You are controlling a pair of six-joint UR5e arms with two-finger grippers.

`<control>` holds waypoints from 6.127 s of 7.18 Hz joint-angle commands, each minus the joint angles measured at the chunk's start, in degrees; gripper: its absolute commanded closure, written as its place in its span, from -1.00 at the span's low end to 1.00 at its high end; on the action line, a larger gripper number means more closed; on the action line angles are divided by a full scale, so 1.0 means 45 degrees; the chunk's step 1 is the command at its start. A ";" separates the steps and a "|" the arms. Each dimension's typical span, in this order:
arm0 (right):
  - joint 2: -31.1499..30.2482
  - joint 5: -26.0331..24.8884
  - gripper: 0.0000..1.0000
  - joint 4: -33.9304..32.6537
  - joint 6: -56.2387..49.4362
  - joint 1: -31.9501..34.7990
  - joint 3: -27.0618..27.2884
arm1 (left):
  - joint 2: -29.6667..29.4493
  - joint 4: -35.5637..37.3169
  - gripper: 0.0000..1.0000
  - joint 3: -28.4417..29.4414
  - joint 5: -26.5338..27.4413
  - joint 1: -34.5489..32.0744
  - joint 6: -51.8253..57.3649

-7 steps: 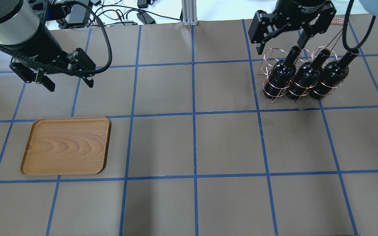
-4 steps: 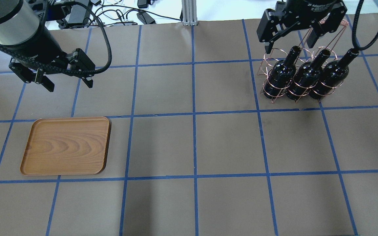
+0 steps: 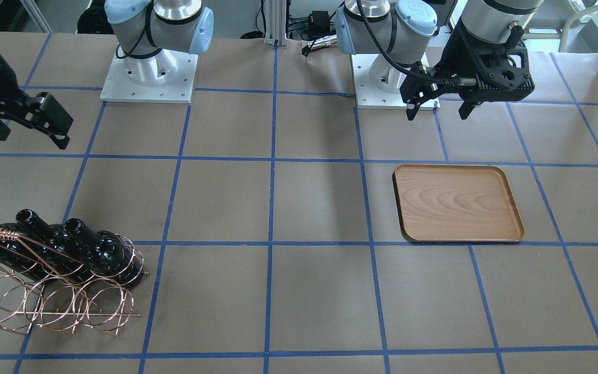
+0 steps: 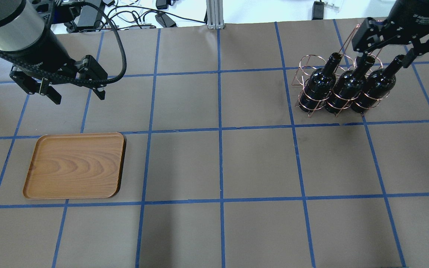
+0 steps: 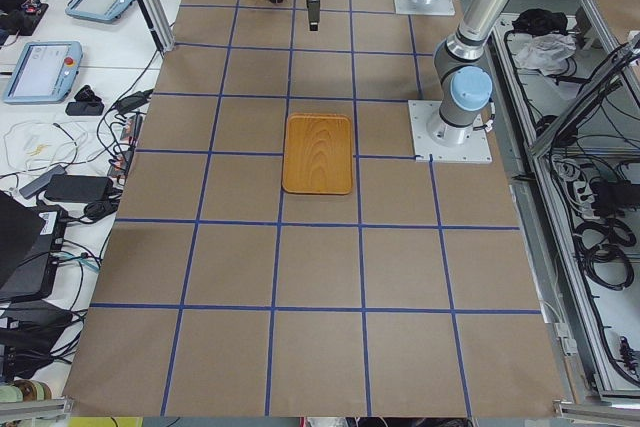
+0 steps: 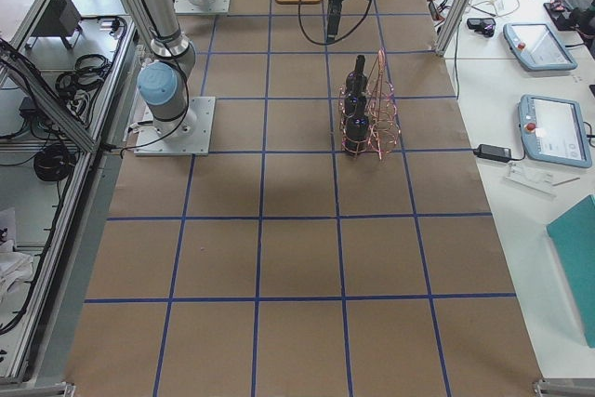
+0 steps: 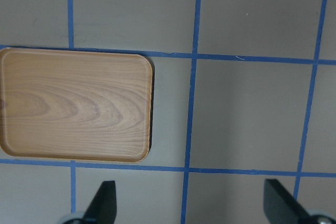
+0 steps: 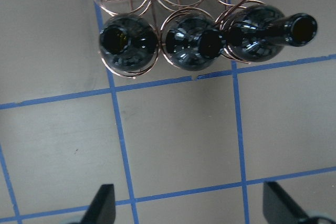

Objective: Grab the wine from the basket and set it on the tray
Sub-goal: 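Lower the right gripper over the wine bottles in the copper rack, then grasp the neck of the nearest dark wine bottle with the right gripper, then lift the bottle out of the rack with the right gripper, then carry the bottle toward the tray and stand it upright on the table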

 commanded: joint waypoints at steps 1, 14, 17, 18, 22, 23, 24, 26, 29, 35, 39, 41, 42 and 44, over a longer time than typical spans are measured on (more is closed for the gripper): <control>0.0436 -0.0362 -1.00 -0.0802 -0.0299 -0.0352 0.0349 | -0.0013 -0.0025 -1.00 0.0000 0.0020 -0.0013 0.0006; 0.2490 -0.0248 -0.64 -0.3539 -0.0455 -0.0001 0.0525 | 0.0006 -0.0025 -1.00 0.0000 0.0020 0.0084 0.0006; 0.2646 -0.0248 -0.25 -0.3480 -0.0905 -0.0001 0.0525 | 0.0006 -0.0025 -1.00 0.0000 0.0039 0.0084 0.0006; 0.2569 -0.0267 0.11 -0.3557 -0.1040 -0.0001 0.0506 | 0.0006 -0.0025 -1.00 0.0000 0.0020 0.0084 0.0006; 0.2549 -0.0190 0.41 -0.3479 -0.1257 -0.0001 0.0505 | 0.0006 -0.0025 -1.00 0.0000 0.0020 0.0104 0.0006; 0.2530 -0.0151 0.41 -0.3479 -0.1237 0.0019 0.0486 | 0.0006 -0.0025 -1.00 0.0019 0.0039 0.0104 0.0006; 0.2413 0.0217 0.40 -0.3421 -0.1237 0.0019 0.0254 | 0.0006 -0.0044 -1.00 0.0019 0.0039 0.0104 0.0006; 0.1557 0.0279 0.37 -0.2431 -0.1160 0.0155 -0.0719 | 0.0006 -0.0044 -1.00 0.0000 0.0039 0.0123 0.0006; 0.0483 -0.0013 0.37 0.1041 -0.1101 0.0156 -0.2595 | 0.0026 -0.0025 -1.00 -0.0078 0.0078 0.0104 0.0006; -0.0792 0.0102 0.40 0.2870 0.4820 0.3873 -0.2096 | 0.0026 -0.0025 -1.00 -0.0117 0.0098 0.0182 0.0006; 0.1877 0.0768 0.42 -0.0424 1.1912 0.9616 -0.1624 | 0.0026 -0.0025 -1.00 -0.0137 0.0098 0.0182 0.0006; 0.2411 0.0709 0.43 -0.1949 1.3601 1.0797 -0.0828 | 0.0026 -0.0025 -1.00 -0.0137 0.0098 0.0182 0.0006; 0.2489 0.0728 0.43 -0.2652 1.3897 1.0955 -0.0281 | 0.0026 -0.0025 -1.00 -0.0137 0.0117 0.0182 0.0026; 0.2510 0.0806 0.43 -0.3089 1.3919 1.1074 0.0114 | 0.0026 -0.0025 -1.00 -0.0137 0.0371 0.0201 0.0045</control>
